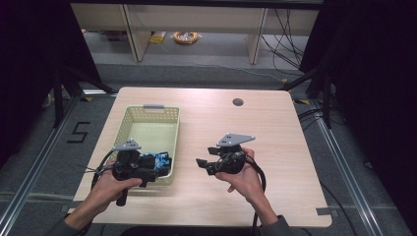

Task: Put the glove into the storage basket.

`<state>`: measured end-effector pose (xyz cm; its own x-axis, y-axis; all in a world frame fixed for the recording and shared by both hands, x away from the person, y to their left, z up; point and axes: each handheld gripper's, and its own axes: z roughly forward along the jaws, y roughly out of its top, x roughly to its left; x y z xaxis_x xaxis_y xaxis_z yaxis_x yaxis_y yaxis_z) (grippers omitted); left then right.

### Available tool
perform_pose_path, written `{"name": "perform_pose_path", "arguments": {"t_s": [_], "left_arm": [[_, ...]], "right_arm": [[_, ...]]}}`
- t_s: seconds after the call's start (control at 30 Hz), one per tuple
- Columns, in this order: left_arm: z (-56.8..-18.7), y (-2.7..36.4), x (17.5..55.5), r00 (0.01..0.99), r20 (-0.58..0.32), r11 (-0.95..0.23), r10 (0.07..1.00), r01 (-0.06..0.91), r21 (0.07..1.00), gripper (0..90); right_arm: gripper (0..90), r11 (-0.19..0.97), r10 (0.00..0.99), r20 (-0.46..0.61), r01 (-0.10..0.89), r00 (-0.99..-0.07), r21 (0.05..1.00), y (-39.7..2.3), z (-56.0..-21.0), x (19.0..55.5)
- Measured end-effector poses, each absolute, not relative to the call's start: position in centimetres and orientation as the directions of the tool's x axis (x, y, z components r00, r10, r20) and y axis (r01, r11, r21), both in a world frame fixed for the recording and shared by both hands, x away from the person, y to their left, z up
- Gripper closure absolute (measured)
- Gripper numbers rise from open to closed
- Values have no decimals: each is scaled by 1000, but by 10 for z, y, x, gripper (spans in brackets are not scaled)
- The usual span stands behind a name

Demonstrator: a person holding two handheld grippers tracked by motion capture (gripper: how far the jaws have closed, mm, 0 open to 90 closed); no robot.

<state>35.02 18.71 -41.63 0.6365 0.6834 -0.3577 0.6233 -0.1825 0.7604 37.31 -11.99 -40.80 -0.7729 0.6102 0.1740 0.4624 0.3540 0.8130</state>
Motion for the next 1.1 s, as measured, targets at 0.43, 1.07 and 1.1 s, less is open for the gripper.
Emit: {"name": "perform_pose_path", "arguments": {"t_s": [0.43, 1.07, 1.1], "left_arm": [[-418, 182, 344, 660, -352, -197, 663, 608, 769, 215], [-422, 164, 330, 713, -339, -232, 614, 574, 785, 172], [-422, 164, 329, 720, -334, -241, 608, 568, 787, 163]], "right_arm": [[376, 345, 613, 151, 435, -776, 832, -137, -413, 368], [278, 282, 644, 242, 519, -726, 807, -152, -420, 353], [270, 286, 637, 229, 502, -736, 816, -154, -422, 355]]}}
